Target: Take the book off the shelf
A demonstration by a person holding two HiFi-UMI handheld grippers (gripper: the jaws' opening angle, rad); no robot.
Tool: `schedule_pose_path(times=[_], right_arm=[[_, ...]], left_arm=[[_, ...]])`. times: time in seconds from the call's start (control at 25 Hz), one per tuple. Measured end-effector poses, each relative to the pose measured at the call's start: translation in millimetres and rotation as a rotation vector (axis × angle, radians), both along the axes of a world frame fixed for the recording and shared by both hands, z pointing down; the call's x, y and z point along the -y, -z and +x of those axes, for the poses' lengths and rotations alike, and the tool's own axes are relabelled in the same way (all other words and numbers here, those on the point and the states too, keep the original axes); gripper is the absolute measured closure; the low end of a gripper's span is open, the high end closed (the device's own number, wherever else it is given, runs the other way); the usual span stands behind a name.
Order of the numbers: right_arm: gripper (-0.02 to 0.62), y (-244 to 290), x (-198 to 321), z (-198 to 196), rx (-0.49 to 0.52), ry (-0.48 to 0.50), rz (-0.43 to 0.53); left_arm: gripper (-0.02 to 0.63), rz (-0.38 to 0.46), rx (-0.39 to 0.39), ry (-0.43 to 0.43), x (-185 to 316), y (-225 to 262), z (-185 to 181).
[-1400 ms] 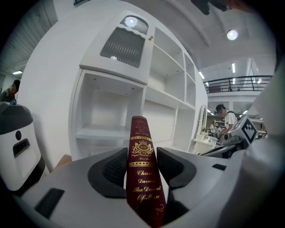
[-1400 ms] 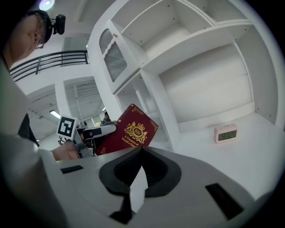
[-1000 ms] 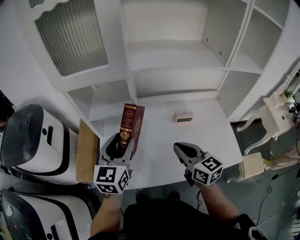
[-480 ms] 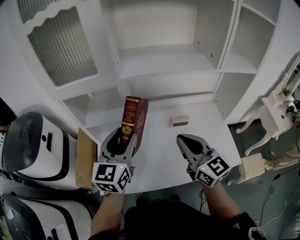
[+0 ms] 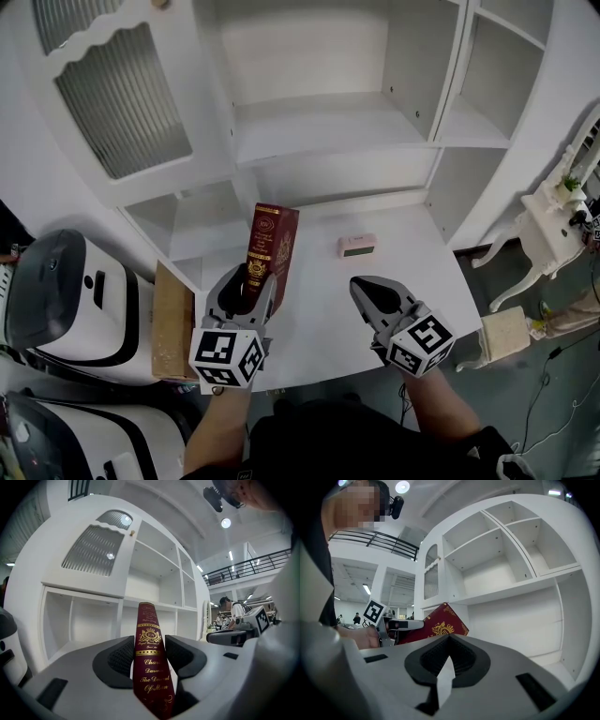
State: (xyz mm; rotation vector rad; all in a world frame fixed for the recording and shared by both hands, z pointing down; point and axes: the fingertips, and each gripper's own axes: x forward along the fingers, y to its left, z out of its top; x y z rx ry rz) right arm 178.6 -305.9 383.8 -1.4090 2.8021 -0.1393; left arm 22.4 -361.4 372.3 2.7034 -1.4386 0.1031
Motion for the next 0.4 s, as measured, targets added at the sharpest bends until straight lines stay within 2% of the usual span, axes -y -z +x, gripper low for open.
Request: schedule_pose_path(times=[0.4], right_arm=[[0.583,-6.7,-3.2,-7.0,-0.006,0.007,-0.017]], left_arm=[[0.393,-0.017,0.012,-0.001,-3.5,-7.0,-3.8]])
